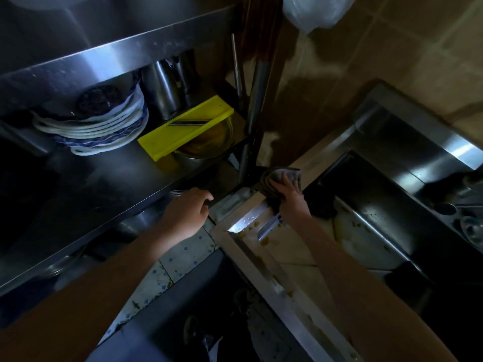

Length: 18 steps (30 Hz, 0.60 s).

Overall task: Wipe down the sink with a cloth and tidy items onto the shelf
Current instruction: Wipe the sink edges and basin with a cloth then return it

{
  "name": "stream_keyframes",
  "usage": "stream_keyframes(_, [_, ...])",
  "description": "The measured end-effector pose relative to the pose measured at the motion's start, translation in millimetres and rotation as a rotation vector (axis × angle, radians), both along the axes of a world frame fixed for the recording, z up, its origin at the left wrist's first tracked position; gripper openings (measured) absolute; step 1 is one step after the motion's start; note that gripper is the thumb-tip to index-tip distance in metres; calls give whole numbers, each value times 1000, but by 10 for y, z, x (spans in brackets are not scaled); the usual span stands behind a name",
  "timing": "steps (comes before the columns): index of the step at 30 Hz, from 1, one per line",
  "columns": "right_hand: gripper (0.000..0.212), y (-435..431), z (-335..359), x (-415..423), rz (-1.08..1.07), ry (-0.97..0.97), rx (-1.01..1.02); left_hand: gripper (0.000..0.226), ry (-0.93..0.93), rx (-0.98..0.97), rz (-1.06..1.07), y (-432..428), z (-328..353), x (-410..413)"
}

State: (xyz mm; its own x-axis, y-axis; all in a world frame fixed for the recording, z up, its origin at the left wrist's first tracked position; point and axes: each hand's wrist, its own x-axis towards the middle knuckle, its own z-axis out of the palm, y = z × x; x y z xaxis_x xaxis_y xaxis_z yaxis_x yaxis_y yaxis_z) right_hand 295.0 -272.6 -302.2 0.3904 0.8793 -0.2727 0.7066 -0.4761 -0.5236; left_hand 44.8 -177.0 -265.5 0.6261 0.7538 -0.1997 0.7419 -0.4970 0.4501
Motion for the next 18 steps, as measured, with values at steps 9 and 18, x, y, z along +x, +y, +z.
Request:
stream_keyframes(9, [60, -379, 12, -712, 180, 144, 66, 29, -20, -17, 33, -194, -16, -196])
stream_keyframes(18, [60, -627, 151, -988, 274, 111, -4, 30, 11, -31, -34, -360, 28, -367])
